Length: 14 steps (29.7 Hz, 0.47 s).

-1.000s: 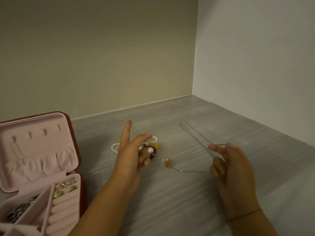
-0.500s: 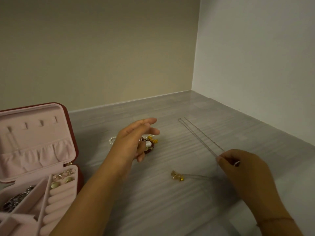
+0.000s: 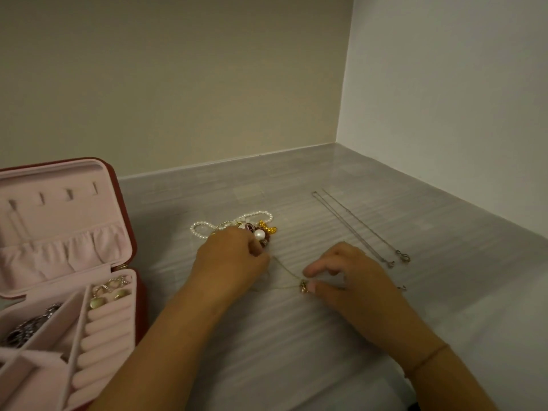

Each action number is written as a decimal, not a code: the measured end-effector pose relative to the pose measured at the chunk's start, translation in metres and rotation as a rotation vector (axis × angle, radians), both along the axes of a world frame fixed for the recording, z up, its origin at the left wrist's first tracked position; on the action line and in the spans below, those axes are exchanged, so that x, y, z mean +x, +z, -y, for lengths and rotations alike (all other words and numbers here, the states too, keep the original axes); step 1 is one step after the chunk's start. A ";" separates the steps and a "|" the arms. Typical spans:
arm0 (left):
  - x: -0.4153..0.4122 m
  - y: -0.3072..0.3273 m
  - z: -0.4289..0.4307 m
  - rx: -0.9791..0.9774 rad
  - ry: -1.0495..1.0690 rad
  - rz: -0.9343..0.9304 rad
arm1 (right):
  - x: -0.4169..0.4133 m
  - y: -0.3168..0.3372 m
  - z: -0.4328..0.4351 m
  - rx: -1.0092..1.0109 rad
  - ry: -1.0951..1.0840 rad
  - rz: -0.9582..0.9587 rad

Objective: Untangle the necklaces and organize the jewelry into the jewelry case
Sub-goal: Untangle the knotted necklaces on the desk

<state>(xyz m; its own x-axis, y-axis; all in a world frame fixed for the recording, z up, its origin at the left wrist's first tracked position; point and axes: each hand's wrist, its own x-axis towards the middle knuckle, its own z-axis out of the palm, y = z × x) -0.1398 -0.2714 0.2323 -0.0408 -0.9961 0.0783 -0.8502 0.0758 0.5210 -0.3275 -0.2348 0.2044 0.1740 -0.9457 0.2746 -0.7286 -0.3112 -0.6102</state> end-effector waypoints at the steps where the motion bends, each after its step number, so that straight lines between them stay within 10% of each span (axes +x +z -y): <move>1: -0.001 0.000 0.000 0.007 -0.050 -0.053 | 0.002 -0.002 0.001 0.011 0.036 -0.036; 14: -0.022 -0.014 -0.008 0.130 -0.409 -0.265 | 0.000 -0.013 0.005 -0.005 -0.021 0.201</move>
<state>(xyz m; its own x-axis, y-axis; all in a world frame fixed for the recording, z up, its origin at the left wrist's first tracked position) -0.1619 -0.2629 0.2186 -0.4257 -0.9048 0.0150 -0.6012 0.2952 0.7426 -0.3272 -0.2396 0.1913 0.0952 -0.9470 0.3069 -0.5986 -0.3008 -0.7425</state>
